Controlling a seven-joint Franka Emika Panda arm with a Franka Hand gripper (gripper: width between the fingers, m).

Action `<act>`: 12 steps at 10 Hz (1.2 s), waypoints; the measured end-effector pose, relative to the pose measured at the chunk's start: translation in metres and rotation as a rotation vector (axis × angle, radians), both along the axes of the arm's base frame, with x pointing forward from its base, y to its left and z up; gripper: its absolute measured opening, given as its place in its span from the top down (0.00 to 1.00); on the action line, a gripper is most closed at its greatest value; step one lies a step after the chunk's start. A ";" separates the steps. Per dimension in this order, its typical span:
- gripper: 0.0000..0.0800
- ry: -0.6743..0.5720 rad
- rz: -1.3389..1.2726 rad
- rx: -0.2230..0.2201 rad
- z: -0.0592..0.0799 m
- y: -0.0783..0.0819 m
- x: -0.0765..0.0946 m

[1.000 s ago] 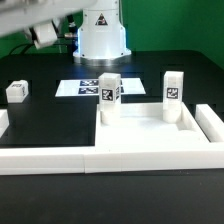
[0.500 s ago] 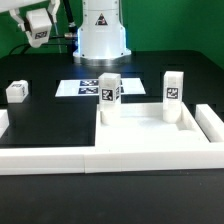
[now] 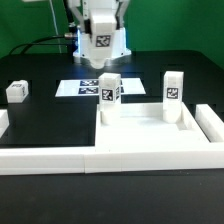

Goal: Assemble square table

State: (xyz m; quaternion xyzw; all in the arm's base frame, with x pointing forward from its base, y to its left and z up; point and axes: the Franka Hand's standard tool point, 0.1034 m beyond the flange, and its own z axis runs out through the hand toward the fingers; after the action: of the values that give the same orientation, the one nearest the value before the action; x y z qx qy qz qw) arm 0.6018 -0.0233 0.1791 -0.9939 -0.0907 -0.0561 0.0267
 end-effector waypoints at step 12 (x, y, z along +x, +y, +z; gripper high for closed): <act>0.63 -0.433 -0.097 0.058 -0.030 0.087 0.044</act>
Offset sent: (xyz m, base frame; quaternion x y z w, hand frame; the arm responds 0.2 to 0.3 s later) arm 0.0000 0.0000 0.0000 0.0000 0.2571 0.0000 0.9664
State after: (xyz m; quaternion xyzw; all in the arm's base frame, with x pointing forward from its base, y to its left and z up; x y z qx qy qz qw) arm 0.6455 0.0636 0.1487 -0.9607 -0.0446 -0.2721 0.0325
